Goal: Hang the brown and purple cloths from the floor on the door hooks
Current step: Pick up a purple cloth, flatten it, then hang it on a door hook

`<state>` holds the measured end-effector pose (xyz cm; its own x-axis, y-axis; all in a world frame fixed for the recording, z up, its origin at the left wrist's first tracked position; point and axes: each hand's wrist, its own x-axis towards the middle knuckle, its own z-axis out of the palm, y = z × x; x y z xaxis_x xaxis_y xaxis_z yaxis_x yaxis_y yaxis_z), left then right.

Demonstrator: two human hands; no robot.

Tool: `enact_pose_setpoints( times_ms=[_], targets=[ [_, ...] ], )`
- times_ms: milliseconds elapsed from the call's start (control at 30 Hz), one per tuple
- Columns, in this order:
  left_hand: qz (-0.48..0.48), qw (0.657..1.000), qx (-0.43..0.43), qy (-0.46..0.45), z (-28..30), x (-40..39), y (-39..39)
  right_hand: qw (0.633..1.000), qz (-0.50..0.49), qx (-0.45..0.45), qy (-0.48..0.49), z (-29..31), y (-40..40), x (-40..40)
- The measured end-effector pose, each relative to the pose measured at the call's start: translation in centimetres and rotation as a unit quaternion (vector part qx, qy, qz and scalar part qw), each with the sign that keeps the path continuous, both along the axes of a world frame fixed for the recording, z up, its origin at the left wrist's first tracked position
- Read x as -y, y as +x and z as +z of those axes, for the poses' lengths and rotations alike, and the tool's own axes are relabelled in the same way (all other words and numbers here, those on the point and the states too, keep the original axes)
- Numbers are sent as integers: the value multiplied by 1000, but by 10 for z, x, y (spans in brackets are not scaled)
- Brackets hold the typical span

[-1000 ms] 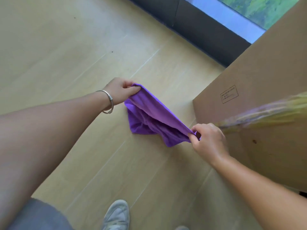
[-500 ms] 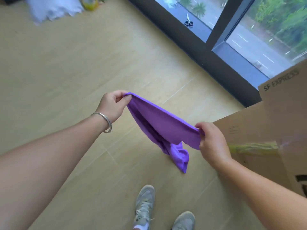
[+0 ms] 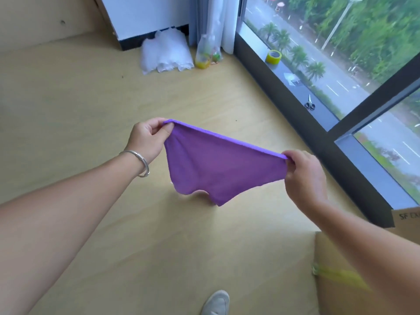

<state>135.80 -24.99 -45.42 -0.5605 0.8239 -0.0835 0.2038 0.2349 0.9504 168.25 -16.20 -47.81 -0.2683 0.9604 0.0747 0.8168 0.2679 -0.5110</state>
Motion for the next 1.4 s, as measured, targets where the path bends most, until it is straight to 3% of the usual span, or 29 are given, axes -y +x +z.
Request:
enact_pose_setpoints(
  times_ms=[200, 467, 767, 967, 1167, 1400],
  targets=[
    [88, 996, -31, 15, 26, 48, -41, 995, 53, -80, 15, 31, -40, -2],
    [128, 988, -43, -70, -9, 176, 1, 972, 229, -39, 29, 10, -12, 52],
    [166, 964, 14, -208, -131, 317, 128, 948, 303, 36, -95, -101, 91, 168],
    [154, 946, 62, -279, -214, 381, 171, 936, 288, 104, -173, -177, 130, 221],
    [141, 937, 99, -303, -291, 392, 158, 937, 228, 122, -234, -251, 116, 232],
    [158, 944, 80, -278, -403, 350, 99, 945, 160, 76, -274, -362, 47, 187]
  ],
)
